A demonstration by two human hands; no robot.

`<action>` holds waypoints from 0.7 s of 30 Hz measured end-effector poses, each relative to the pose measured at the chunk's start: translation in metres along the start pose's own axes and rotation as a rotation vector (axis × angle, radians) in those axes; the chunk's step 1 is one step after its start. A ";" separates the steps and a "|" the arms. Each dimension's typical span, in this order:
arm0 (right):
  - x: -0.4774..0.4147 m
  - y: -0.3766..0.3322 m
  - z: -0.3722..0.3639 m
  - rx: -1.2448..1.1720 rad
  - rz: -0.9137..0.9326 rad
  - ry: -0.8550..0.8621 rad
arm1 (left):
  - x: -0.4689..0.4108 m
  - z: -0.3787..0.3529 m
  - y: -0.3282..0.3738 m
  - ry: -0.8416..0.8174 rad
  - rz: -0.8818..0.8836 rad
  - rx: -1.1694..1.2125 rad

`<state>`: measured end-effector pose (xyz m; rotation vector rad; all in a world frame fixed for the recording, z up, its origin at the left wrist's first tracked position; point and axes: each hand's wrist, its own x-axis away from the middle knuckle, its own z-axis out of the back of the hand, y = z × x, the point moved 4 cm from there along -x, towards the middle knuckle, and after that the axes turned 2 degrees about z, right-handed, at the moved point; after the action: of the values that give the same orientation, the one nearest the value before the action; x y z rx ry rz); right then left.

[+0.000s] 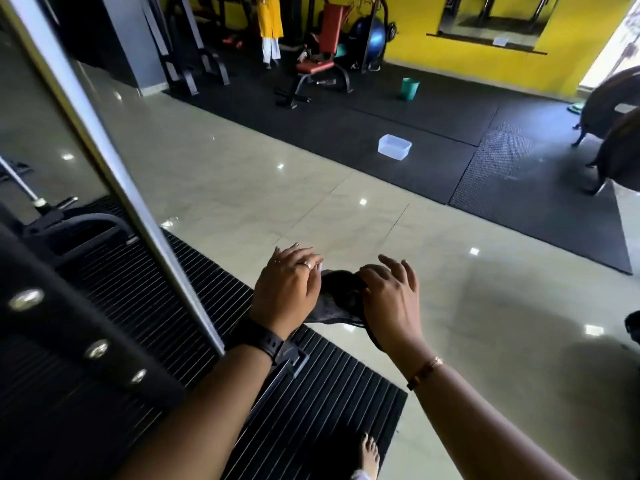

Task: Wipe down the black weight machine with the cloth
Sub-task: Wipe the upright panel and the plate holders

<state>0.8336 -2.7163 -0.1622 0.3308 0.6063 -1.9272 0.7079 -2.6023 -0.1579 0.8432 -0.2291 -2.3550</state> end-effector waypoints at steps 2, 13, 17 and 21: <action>-0.021 0.026 -0.007 0.008 0.002 -0.005 | -0.026 -0.020 0.004 0.009 0.001 -0.009; -0.116 0.136 -0.033 -0.002 0.055 -0.010 | -0.124 -0.109 0.026 -0.025 0.044 -0.031; -0.142 0.150 -0.054 -0.048 0.054 -0.022 | -0.144 -0.119 0.010 -0.054 0.113 -0.044; -0.172 0.145 -0.081 -0.092 0.110 -0.027 | -0.163 -0.120 -0.014 -0.033 0.160 -0.063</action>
<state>1.0341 -2.5877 -0.1840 0.2739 0.6440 -1.7904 0.8747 -2.4867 -0.1725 0.7289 -0.2268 -2.2159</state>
